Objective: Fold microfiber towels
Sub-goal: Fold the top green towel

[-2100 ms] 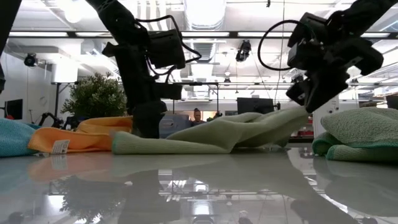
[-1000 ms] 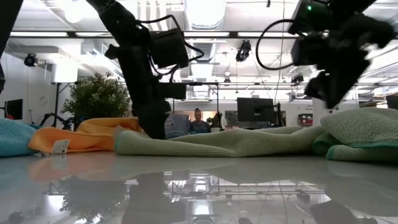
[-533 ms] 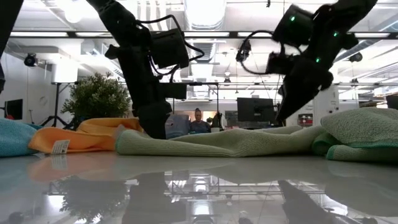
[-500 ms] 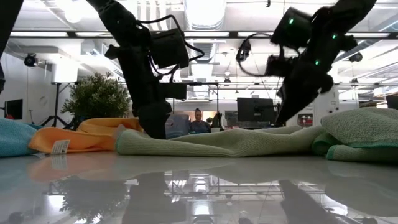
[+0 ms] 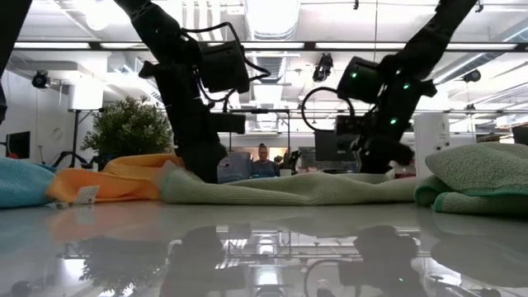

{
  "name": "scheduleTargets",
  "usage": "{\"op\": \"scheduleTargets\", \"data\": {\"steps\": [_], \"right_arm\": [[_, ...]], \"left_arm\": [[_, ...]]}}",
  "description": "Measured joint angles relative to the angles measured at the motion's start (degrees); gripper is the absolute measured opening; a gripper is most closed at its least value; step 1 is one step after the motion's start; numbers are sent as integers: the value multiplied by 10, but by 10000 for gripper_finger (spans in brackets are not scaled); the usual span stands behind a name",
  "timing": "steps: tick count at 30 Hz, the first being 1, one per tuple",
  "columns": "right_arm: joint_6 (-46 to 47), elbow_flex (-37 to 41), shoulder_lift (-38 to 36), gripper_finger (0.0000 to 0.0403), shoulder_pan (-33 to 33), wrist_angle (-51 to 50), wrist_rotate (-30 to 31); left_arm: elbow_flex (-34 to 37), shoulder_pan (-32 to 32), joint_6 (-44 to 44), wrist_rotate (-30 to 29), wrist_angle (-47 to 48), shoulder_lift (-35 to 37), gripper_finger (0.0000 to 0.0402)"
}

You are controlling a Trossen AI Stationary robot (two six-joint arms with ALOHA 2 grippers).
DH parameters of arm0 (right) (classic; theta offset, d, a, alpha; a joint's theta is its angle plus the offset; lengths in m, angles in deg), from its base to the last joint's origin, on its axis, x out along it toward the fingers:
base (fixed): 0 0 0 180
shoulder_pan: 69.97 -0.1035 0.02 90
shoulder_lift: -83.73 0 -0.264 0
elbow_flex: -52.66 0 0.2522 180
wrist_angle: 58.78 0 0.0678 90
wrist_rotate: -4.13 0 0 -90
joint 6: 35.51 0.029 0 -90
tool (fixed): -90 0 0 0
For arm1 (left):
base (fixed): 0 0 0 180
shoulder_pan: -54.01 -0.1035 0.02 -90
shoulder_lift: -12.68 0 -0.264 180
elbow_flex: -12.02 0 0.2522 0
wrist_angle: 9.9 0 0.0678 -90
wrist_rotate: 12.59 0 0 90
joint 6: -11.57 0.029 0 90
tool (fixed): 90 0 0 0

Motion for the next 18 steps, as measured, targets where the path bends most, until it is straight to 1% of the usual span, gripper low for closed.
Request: {"op": "scheduleTargets", "data": {"steps": [2,3,8,12,15,18], "right_arm": [[-36,-12,4,9,22,1,3],[-53,-18,4,9,33,-2,5],[-118,-47,-10,9,74,-33,9],[-116,-72,-17,9,87,-95,-2],[-91,-92,-19,11,98,-139,-29],[-66,-100,-19,26,111,-155,-66]], "left_arm": [[0,-2,0,-31,2,-1,125],[0,-4,-3,-34,3,-1,125],[-2,-7,-14,-22,5,0,125],[-3,-8,-14,-8,7,8,125],[-2,-7,-13,8,15,31,125],[-2,-7,-9,11,25,61,125]]}}
